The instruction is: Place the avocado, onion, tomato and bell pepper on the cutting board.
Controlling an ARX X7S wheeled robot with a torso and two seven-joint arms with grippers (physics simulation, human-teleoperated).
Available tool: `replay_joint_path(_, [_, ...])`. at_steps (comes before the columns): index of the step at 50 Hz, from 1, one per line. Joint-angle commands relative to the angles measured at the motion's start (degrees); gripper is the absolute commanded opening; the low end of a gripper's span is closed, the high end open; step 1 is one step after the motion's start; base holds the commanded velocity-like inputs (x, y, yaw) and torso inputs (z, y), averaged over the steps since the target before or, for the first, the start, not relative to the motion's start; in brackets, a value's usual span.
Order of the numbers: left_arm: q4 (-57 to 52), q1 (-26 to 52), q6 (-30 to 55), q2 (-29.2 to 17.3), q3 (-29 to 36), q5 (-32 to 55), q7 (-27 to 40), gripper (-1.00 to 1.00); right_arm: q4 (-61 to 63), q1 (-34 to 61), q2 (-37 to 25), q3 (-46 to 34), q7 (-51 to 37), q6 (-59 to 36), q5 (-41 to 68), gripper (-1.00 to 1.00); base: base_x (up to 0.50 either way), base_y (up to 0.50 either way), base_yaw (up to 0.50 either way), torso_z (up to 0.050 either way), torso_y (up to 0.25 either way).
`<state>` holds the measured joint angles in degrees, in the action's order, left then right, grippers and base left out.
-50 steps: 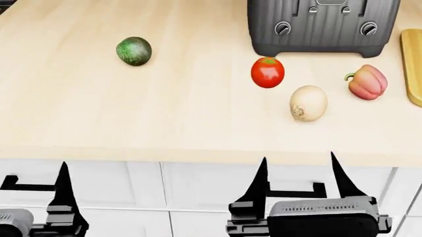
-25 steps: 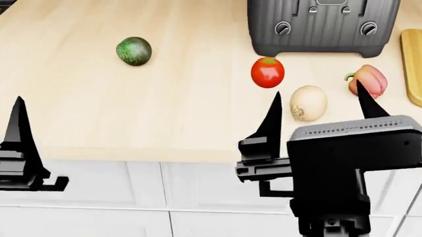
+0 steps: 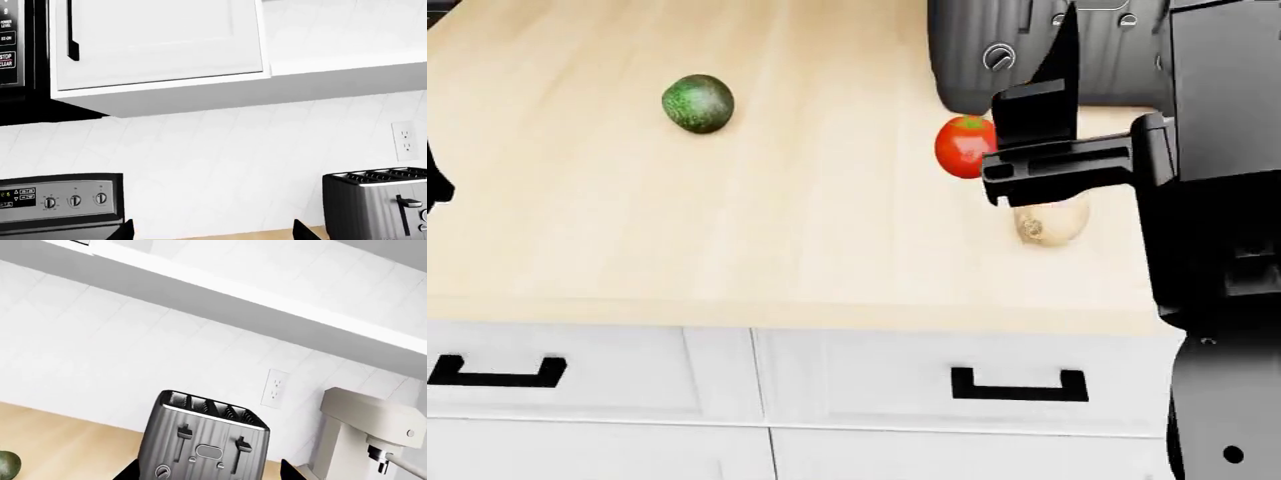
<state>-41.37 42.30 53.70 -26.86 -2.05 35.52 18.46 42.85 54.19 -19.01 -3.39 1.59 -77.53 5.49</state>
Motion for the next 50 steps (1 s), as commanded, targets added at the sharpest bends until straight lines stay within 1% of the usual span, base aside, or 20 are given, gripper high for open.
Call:
replay_joint_path(1, [6.9,14.1,5.8,-3.6,1.2,1.2,-1.4,1.0,-6.4,13.5,-3.1,-0.8,4.0,-6.9,2.4,1.0,0.0,0.0,0.0,0.0,0.0])
replay_joint_path(3, [7.9,16.7,8.8,-2.5,-1.0,4.1,-0.9,1.0,-7.7,15.3,-3.3,-0.9,4.5,-6.9,2.6,1.0,0.0,0.0,0.0,0.0,0.0])
replay_joint_path(5, [9.6,19.7,9.9,-2.9,0.0,4.0,-1.3,1.0,-10.2,17.8,-4.1,-1.6,4.9,-6.5,2.6,1.0,0.0,0.0,0.0,0.0,0.0])
replay_joint_path(7, [11.1,22.4,9.1,-4.0,1.9,2.7,-2.2,1.0,-12.3,19.9,-4.3,-1.3,5.6,-6.3,3.0,1.0,0.0,0.0,0.0,0.0,0.0])
replay_joint_path(8, [11.8,23.2,9.3,-4.0,1.9,2.8,-2.4,1.0,-12.8,20.5,-4.3,-1.4,5.8,-6.5,3.2,1.0,0.0,0.0,0.0,0.0,0.0])
replay_joint_path(10, [13.9,25.4,8.4,-4.5,3.2,1.6,-3.3,1.0,-14.2,22.6,-4.9,-2.9,6.5,-6.8,3.5,1.0,0.0,0.0,0.0,0.0,0.0])
replay_joint_path(13, [16.5,27.7,8.6,-4.5,3.4,1.8,-4.1,1.0,-16.3,25.2,-5.2,-4.1,7.0,-6.8,3.7,1.0,0.0,0.0,0.0,0.0,0.0])
replay_joint_path(14, [17.6,28.4,9.4,-4.0,2.5,2.7,-4.1,1.0,-17.2,26.3,-5.1,-4.4,7.1,-6.7,3.7,1.0,0.0,0.0,0.0,0.0,0.0])
replay_joint_path(20, [20.0,31.2,9.7,-4.6,4.2,2.0,-5.0,1.0,-21.5,30.9,-4.9,-6.4,6.9,-5.2,3.2,1.0,0.0,0.0,0.0,0.0,0.0])
replay_joint_path(30, [20.3,31.2,9.3,-4.4,5.1,1.6,-4.9,1.0,-21.3,31.2,-3.9,-6.8,6.5,-4.9,3.3,1.0,0.15,0.0,0.0,0.0,0.0])
replay_joint_path(50, [19.6,30.3,9.1,-4.6,4.0,2.4,-4.6,1.0,-21.2,33.3,-4.1,-7.5,6.3,-5.4,3.5,1.0,0.36,0.0,0.0,0.0,0.0])
